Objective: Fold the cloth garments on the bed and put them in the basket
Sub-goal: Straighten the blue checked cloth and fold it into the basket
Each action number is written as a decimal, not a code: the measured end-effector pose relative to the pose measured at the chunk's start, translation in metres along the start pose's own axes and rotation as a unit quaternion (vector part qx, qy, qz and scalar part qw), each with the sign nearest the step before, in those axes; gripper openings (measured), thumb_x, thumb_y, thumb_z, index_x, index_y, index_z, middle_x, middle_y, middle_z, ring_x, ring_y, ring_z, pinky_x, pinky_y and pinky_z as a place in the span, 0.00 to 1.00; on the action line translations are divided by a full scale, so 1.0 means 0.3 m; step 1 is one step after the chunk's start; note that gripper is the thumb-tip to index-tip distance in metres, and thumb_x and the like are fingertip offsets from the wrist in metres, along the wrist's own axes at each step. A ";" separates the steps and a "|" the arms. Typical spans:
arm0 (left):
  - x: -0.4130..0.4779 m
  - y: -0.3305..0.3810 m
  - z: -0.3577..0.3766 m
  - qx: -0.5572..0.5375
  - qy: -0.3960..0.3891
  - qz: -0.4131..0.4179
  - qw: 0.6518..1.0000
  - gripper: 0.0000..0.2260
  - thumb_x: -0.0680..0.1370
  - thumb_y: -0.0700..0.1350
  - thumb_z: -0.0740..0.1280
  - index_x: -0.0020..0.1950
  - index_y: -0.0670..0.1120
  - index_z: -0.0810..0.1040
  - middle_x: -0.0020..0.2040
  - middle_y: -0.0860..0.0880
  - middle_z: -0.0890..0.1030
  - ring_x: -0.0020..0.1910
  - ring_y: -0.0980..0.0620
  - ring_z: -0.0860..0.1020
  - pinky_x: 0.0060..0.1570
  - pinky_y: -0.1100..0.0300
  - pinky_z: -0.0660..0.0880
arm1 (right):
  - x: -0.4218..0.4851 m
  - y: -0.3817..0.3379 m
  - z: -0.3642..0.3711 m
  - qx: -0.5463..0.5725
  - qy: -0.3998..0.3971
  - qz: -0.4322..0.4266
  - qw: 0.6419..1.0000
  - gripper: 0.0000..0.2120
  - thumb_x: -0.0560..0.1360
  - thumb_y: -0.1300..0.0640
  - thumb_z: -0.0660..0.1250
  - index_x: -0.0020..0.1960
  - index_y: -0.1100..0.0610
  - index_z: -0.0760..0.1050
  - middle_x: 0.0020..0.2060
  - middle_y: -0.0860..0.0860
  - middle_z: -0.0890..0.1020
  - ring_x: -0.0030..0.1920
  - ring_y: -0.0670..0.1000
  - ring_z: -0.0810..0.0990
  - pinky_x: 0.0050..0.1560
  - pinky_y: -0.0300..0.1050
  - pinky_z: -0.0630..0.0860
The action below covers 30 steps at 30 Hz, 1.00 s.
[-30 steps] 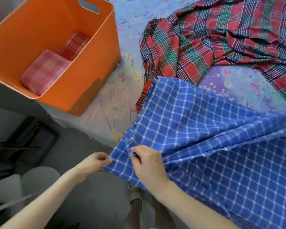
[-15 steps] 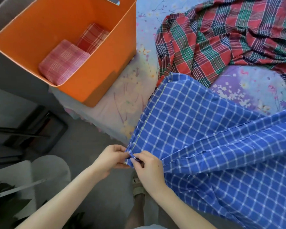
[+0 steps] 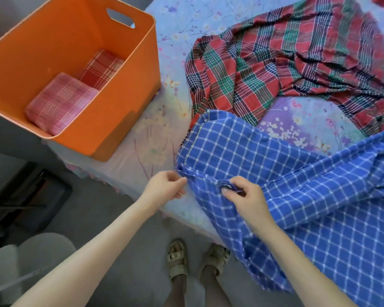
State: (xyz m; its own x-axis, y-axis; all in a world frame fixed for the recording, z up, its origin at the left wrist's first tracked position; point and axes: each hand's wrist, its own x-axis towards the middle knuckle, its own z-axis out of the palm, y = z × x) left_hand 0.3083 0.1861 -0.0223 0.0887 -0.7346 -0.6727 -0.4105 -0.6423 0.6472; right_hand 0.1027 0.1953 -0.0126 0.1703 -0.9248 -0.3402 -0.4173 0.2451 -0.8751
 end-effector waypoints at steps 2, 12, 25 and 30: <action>0.044 0.037 0.005 0.139 0.072 0.088 0.984 0.06 0.73 0.43 0.68 0.49 0.45 0.78 0.47 0.48 0.82 0.46 0.49 0.79 0.50 0.54 0.75 | 0.008 -0.040 -0.154 0.073 0.030 0.024 0.997 0.07 0.73 0.63 0.68 0.38 0.55 0.79 0.34 0.53 0.76 0.37 0.48 0.74 0.42 0.44 0.69; 0.149 0.441 0.099 0.101 0.134 0.229 0.959 0.08 0.77 0.42 0.63 0.53 0.45 0.79 0.48 0.47 0.82 0.48 0.48 0.78 0.46 0.57 0.72 | -0.099 -0.252 -0.645 0.184 0.086 0.009 0.979 0.06 0.61 0.52 0.69 0.33 0.55 0.80 0.32 0.53 0.81 0.34 0.50 0.80 0.36 0.38 0.77; 0.044 0.992 0.383 0.376 -0.017 0.445 0.813 0.25 0.67 0.51 0.58 0.64 0.57 0.75 0.67 0.55 0.72 0.67 0.50 0.67 0.66 0.54 0.60 | -0.407 -0.465 -1.116 0.110 0.100 -0.067 0.987 0.24 0.75 0.74 0.55 0.30 0.54 0.78 0.27 0.50 0.77 0.28 0.47 0.76 0.31 0.34 0.72; -0.033 1.065 0.495 0.441 -0.102 0.405 0.794 0.13 0.75 0.55 0.68 0.58 0.54 0.79 0.56 0.59 0.78 0.56 0.54 0.75 0.58 0.59 0.67 | -0.481 -0.541 -1.296 0.222 0.239 -0.134 0.936 0.28 0.75 0.73 0.53 0.26 0.54 0.78 0.23 0.48 0.77 0.25 0.44 0.76 0.29 0.32 0.73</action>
State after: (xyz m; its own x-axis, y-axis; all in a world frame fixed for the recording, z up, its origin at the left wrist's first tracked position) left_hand 0.0413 0.0206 0.1379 -0.6411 -0.7201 -0.2653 -0.7419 0.4931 0.4545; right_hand -0.2012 0.1758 0.3123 -0.2482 -0.9687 0.0110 0.0142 -0.0150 -0.9998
